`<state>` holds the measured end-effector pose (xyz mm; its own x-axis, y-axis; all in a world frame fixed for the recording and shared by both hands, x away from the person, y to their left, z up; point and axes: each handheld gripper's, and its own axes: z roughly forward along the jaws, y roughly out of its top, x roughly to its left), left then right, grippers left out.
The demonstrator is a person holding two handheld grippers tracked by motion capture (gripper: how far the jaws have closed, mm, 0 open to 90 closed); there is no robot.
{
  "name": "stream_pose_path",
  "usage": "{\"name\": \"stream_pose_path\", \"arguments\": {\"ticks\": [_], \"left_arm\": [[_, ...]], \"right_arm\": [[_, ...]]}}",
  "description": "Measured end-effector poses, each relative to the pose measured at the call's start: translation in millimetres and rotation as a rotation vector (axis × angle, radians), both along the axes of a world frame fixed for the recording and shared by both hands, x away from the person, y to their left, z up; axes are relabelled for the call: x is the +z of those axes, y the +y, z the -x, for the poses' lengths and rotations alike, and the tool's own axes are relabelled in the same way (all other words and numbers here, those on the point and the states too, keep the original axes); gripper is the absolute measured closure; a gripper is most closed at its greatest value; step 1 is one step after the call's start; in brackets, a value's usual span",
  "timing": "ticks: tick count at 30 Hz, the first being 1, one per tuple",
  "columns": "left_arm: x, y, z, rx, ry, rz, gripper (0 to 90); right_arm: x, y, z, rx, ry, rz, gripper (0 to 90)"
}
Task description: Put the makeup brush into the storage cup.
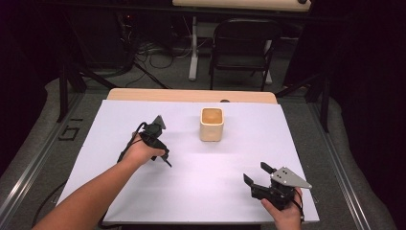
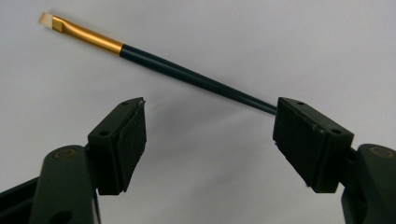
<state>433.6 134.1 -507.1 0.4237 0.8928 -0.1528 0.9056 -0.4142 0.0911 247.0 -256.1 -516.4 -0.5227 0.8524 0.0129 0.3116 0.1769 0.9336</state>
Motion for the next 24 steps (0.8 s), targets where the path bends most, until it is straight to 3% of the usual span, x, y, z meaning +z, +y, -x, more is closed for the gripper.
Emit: {"name": "stream_pose_path", "arguments": {"ticks": [24], "left_arm": [[-8.9, -3.1, -10.9, 0.031, 0.051, -0.028, 26.4]], "right_arm": [[-0.1, 0.5, 0.1, 0.007, 0.001, -0.002, 24.3]]}}
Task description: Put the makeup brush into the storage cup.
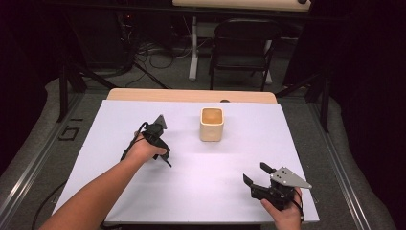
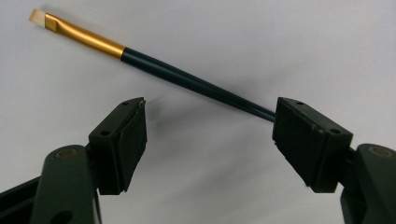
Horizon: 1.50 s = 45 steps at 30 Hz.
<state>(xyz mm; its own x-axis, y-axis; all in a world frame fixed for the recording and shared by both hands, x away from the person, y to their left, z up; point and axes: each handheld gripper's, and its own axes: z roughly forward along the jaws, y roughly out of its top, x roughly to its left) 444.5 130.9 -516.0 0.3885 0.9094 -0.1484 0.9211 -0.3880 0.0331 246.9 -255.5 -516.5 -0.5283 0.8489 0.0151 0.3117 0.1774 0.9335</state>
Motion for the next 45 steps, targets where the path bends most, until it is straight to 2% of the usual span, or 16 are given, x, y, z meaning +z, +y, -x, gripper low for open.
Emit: {"name": "stream_pose_path", "arguments": {"ticks": [17, 26, 45], "left_arm": [[-5.3, -1.3, -4.9, 0.018, 0.006, -0.006, 26.1], [-7.5, -1.6, -6.7, 0.015, 0.01, -0.023, 26.1], [-11.2, -2.3, -9.4, 0.053, 0.005, -0.013, 26.4]], "right_arm": [[0.0, 0.1, 0.0, 0.004, 0.0, -0.001, 24.3], [0.0, 0.2, 0.0, 0.007, -0.001, -0.002, 24.4], [-0.3, 0.9, 0.0, 0.015, 0.0, -0.003, 24.4]]}}
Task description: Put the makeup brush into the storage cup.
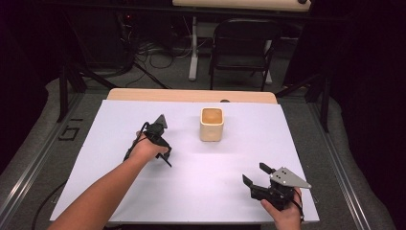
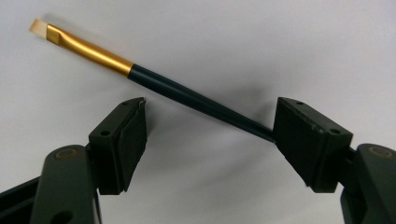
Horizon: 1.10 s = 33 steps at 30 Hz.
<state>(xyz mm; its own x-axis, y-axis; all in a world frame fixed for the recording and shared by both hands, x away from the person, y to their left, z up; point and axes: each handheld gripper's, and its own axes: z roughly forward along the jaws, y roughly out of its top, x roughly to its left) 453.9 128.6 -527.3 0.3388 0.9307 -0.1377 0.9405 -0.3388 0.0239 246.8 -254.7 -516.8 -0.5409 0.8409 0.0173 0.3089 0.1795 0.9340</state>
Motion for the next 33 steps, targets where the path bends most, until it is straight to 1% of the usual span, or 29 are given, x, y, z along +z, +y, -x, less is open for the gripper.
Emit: {"name": "stream_pose_path", "arguments": {"ticks": [3, 5, 9, 10, 11, 14, 16, 17, 18, 20, 21, 23, 24, 25, 26, 28, 31, 33], "left_arm": [[0.1, -0.3, -0.9, 0.01, -0.005, 0.001, 26.4], [0.5, -0.4, -1.6, 0.008, 0.0, -0.003, 26.5], [-0.5, -1.8, -1.3, 0.008, -0.01, -0.009, 26.8], [-0.5, -2.2, -1.3, 0.006, -0.009, -0.014, 27.1], [0.1, -2.5, -1.6, -0.007, -0.005, -0.027, 27.5], [0.4, -3.4, -0.9, -0.019, -0.012, -0.049, 31.1], [1.1, -1.5, -1.2, -0.026, -0.019, -0.055, 35.8], [1.6, -0.7, -1.2, -0.027, -0.028, -0.066, 40.3], [2.4, 1.0, -1.7, -0.033, -0.024, -0.072, 45.8], [2.9, 4.1, -2.3, -0.029, -0.031, -0.073, 52.8], [3.4, 6.0, -2.9, -0.035, -0.032, -0.077, 57.0], [3.7, 8.8, -3.3, -0.03, -0.04, -0.078, 66.0], [3.9, 10.4, -3.6, -0.033, -0.037, -0.077, 68.4], [3.5, 11.3, -3.5, -0.029, -0.045, -0.073, 70.8], [4.0, 12.3, -3.9, -0.038, -0.046, -0.08, 72.9], [3.6, 13.2, -3.8, -0.036, -0.051, -0.077, 76.3], [4.2, 14.8, -4.6, -0.049, -0.046, -0.085, 80.1], [3.9, 15.9, -4.8, -0.044, -0.041, -0.076, 82.4]], "right_arm": [[-0.2, 0.2, -0.1, 0.001, 0.0, 0.0, 24.4], [-0.1, 0.3, -0.1, 0.003, 0.0, 0.0, 24.4], [-0.1, 0.0, -0.1, 0.003, 0.001, 0.001, 24.4], [-0.1, 0.1, 0.0, 0.003, 0.001, -0.001, 24.4], [-0.1, 0.1, -0.1, 0.003, 0.0, -0.001, 24.4], [-0.1, 0.3, -0.1, 0.003, 0.0, -0.001, 24.4], [0.1, 0.3, 0.0, 0.004, -0.002, 0.0, 24.4], [0.1, 0.3, 0.0, 0.004, -0.002, 0.0, 24.4], [0.1, 0.2, 0.0, 0.003, -0.001, 0.0, 24.5], [0.0, 0.2, -0.1, 0.004, 0.0, 0.0, 24.5], [0.0, 0.3, 0.0, 0.004, 0.0, 0.0, 24.5], [-0.1, 0.4, -0.2, 0.003, -0.003, -0.001, 24.5], [-0.1, 0.4, -0.2, 0.004, -0.004, 0.0, 24.5], [-0.1, 0.3, -0.2, 0.004, -0.004, 0.001, 24.5], [-0.1, 0.2, -0.3, 0.003, -0.003, 0.0, 24.5], [0.1, -0.3, -0.1, 0.002, 0.002, 0.002, 24.5], [-0.1, -0.3, -0.4, 0.002, -0.001, 0.001, 24.6], [-0.2, -0.1, -0.4, 0.001, -0.001, 0.002, 24.7]]}}
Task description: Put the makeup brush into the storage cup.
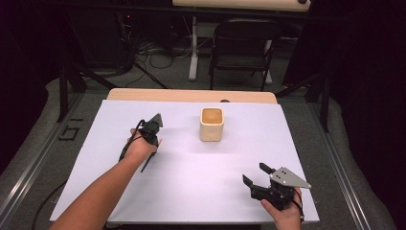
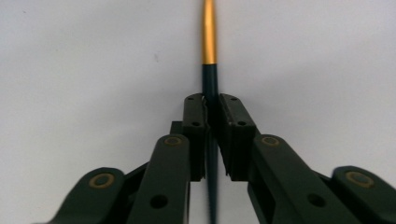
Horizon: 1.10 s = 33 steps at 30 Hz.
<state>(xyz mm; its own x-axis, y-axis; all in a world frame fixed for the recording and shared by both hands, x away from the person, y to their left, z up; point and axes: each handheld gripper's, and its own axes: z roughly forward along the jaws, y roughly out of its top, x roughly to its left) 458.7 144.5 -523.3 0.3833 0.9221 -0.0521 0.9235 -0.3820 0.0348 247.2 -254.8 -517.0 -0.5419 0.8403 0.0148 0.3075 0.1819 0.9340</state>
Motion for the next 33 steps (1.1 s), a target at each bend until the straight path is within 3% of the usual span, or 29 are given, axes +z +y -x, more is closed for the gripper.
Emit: {"name": "stream_pose_path", "arguments": {"ticks": [21, 33], "left_arm": [[-0.2, 0.4, -0.9, -0.008, 0.003, 0.003, 83.1], [8.9, -1.4, 1.6, -0.068, -0.015, 0.001, 83.3]], "right_arm": [[-1.4, 0.2, -1.4, -0.001, 0.001, -0.001, 25.0], [-1.7, 0.2, -1.7, -0.002, 0.004, 0.001, 25.0]]}}
